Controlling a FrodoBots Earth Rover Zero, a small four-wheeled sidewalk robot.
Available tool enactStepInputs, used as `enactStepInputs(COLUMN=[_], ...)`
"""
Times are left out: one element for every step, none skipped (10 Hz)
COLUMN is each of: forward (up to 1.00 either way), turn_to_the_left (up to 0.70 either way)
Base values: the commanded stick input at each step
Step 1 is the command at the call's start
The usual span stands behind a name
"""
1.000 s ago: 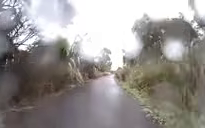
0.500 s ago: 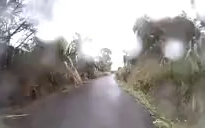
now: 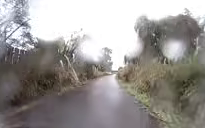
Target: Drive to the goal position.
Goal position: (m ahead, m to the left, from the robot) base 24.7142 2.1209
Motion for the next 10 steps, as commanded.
enactStepInputs(forward=[0.85,0.85,0.85,0.85,0.85,0.85,0.85,0.85,0.85,0.85], turn_to_the_left=[0.0,0.0,0.0,0.0,0.0,0.0,0.0,0.0,0.0,0.0])
